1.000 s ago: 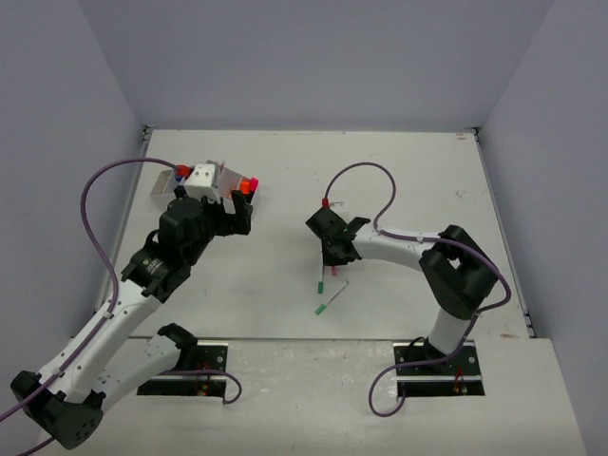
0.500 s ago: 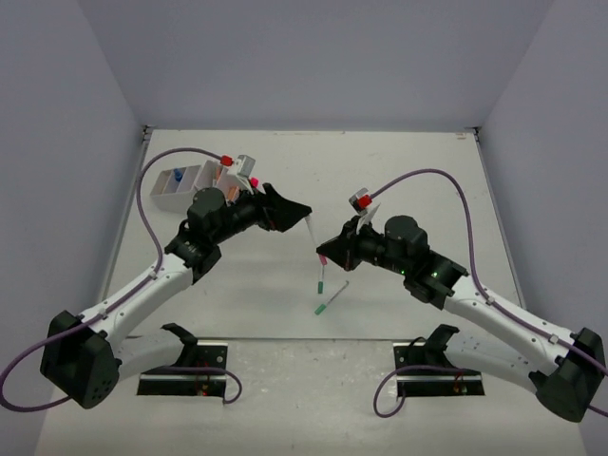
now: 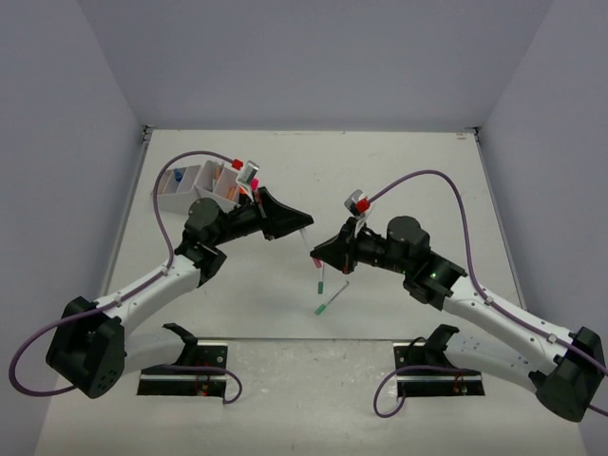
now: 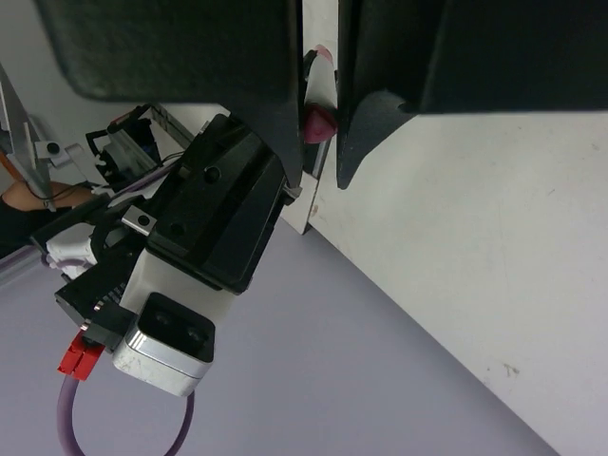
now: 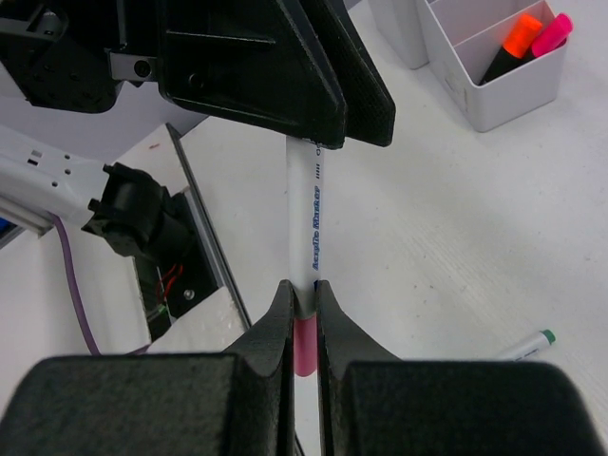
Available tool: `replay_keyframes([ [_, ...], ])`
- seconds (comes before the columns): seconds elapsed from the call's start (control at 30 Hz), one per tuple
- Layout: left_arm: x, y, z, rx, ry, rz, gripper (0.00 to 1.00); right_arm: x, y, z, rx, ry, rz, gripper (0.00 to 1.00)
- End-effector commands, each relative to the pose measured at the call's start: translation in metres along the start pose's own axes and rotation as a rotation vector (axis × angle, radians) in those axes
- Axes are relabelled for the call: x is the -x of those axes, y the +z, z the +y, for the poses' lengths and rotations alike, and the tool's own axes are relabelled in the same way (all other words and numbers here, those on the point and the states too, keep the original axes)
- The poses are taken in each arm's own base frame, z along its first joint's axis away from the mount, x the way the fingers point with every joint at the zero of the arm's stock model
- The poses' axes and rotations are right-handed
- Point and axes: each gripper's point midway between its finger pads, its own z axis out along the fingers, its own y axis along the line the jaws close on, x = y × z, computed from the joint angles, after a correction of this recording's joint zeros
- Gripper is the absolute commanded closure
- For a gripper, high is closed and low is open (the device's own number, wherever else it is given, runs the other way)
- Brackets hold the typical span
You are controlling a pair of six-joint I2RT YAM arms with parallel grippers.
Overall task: Sort the stationery into containers
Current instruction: Place the pen in the storage box.
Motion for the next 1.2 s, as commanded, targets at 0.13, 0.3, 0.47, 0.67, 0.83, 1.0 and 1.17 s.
replay_keyframes([
  [0.13, 0.024, 0.01, 0.005, 0.117, 0.155, 0.02, 1.0, 0.015, -0.002, -0.01, -0.063, -0.044, -0.057, 0.69],
  [0.3, 0.1, -0.059, 0.127, 0.989, 0.317, -0.237, 1.0, 0.018, -0.009, -0.038, -0.229, -0.027, -0.088, 0.01],
  [0.47, 0.203, -0.141, 0.173, 1.389, 0.5, -0.486, 1.0, 0.008, -0.007, -0.034, -0.198, -0.013, -0.06, 0.01],
  [0.67, 0.286, -0.231, 0.197, 1.561, 0.578, -0.69, 1.0, 0.0, -0.014, -0.036, -0.206, -0.01, -0.055, 0.01],
  [0.83, 0.297, -0.244, 0.2, 1.437, 0.621, -0.745, 1.0, -0.004, -0.013, -0.037, -0.208, -0.01, -0.05, 0.01],
  [1.0, 0.278, -0.262, 0.22, 1.447, 0.597, -0.731, 1.0, -0.008, -0.005, -0.036, -0.188, -0.003, -0.023, 0.01],
  [1.17, 0.269, -0.261, 0.23, 1.431, 0.57, -0.722, 1.0, -0.011, -0.004, -0.036, -0.184, 0.001, -0.013, 0.01],
])
